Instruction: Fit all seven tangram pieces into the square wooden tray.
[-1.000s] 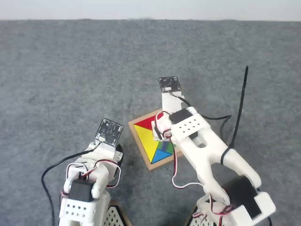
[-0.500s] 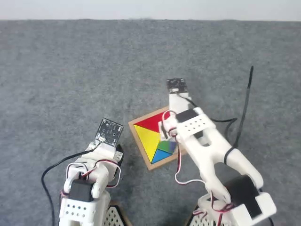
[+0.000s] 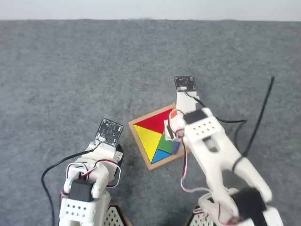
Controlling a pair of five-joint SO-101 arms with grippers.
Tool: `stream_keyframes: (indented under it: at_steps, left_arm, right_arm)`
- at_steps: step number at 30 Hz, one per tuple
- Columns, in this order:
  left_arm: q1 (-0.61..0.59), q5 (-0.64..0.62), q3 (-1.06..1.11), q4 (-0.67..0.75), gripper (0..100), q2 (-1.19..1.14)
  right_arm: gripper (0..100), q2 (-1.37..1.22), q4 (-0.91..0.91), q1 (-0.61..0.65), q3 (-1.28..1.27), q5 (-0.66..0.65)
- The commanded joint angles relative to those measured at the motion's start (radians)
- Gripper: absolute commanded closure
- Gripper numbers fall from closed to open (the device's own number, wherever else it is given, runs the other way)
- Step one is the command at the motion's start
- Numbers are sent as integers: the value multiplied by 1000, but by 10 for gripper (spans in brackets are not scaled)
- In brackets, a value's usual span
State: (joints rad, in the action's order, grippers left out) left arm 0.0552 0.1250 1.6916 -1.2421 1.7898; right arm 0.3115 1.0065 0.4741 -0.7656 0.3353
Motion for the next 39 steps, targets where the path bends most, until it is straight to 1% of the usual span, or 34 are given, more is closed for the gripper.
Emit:
stream_keyframes:
  at_steps: [1, 6, 12, 14, 17, 20, 22, 28, 35, 39]
  left_arm:
    - [2, -6, -7, -5, 912, 2]
    - [2, -6, -7, -5, 912, 2]
    - [2, -6, -7, -5, 912, 2]
    - [2, -6, -7, -5, 912, 2]
    - [2, -6, -7, -5, 912, 2]
    - [2, -6, -7, -5, 912, 2]
    - [2, -6, -7, -5, 912, 2]
    - [0, -6, -7, -5, 912, 2]
    - [2, -6, -7, -5, 912, 2]
    - [2, -6, -7, -5, 912, 2]
  right_arm:
    - [943, 153, -64, 1, -83, -23]
    - [946, 285, -176, 25, -215, -149]
    - [947, 346, -173, -70, -235, -158]
    - [947, 346, -170, -93, -236, -186]
    - [952, 346, -153, -97, -236, -230]
    - [995, 346, -159, -102, -236, -236]
    - [983, 357, -162, -96, -235, -249]
    - [976, 332, -162, -87, -149, -404]
    - [976, 168, -162, -70, -147, -414]
    - [995, 220, -142, -90, -149, -414]
